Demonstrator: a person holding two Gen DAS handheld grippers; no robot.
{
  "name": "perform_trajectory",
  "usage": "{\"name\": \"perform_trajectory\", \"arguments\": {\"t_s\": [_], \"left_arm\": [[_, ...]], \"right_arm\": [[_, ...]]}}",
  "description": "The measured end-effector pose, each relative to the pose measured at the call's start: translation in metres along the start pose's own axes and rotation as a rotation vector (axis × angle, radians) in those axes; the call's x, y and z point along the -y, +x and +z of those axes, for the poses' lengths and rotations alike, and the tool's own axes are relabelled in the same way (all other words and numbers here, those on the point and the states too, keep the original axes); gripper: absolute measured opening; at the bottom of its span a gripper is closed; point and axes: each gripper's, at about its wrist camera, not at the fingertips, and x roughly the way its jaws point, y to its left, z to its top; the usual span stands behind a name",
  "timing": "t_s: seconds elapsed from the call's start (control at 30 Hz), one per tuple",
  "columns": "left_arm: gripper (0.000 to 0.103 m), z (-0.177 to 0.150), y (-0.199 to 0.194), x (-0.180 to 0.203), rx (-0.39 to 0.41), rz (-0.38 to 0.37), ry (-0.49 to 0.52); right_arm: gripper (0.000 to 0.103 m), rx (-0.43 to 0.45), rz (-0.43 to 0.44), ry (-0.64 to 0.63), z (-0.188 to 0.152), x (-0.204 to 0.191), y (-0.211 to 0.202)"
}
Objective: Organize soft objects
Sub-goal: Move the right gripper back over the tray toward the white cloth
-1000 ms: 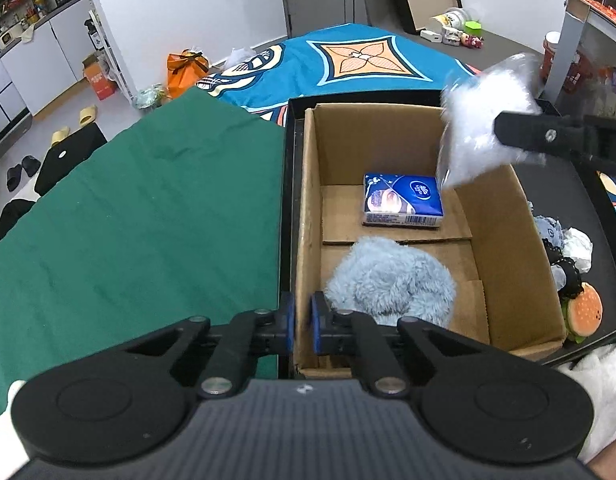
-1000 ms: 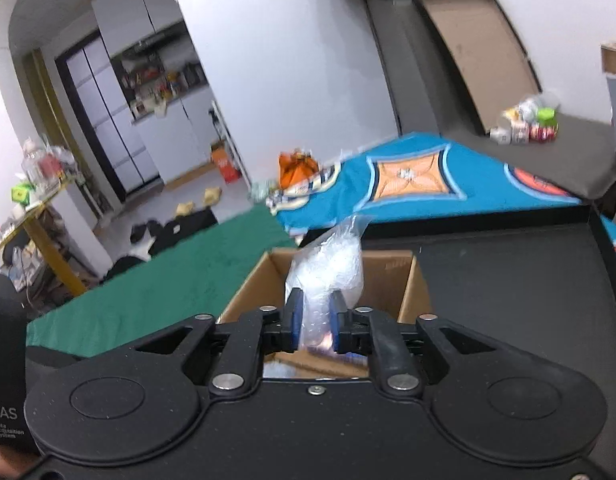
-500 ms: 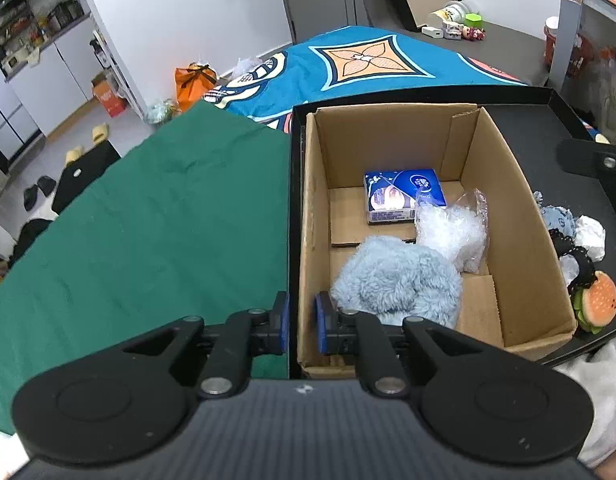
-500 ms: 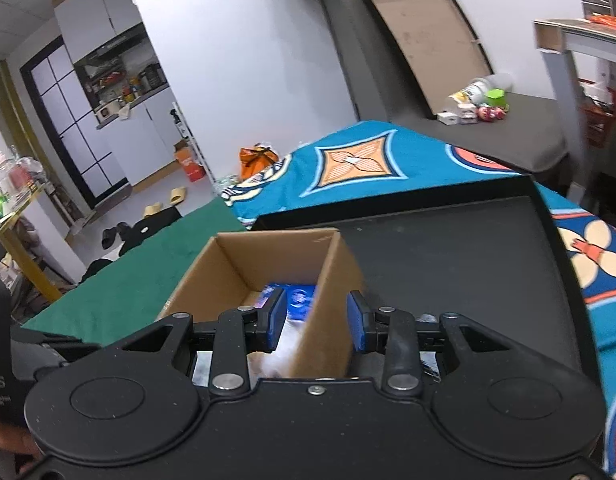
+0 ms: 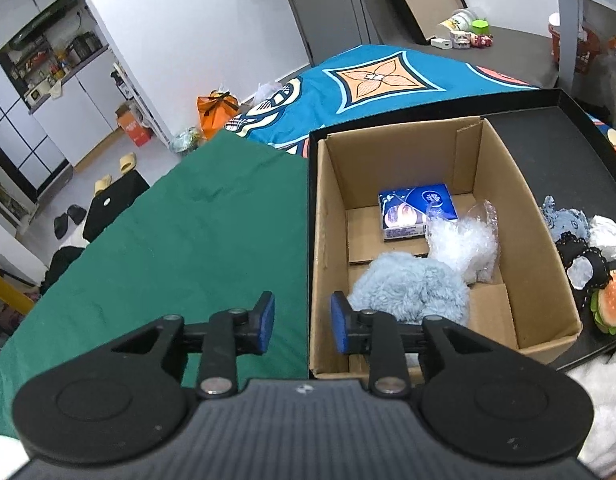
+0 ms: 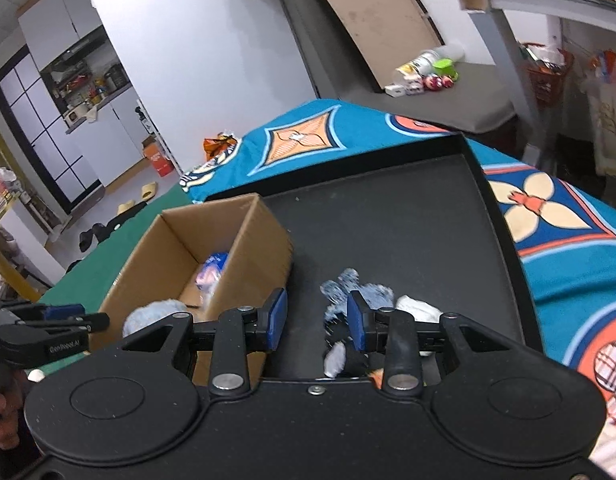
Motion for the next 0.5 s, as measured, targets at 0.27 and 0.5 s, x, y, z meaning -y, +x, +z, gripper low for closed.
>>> {"name": "perform_trajectory", "arguments": {"t_s": [0.27,0.5], "left_arm": [[0.053,0.006,-0.006,0.020,0.029,0.053,0.085],[0.068,0.008,0.001,0.030,0.003,0.074,0.106]], "right_arm": [[0.042,-0.014,-0.040,0.032,-0.007,0.026,0.002],[0.043,-0.069,-0.062,0.133,-0.012,0.055,0.023]]}}
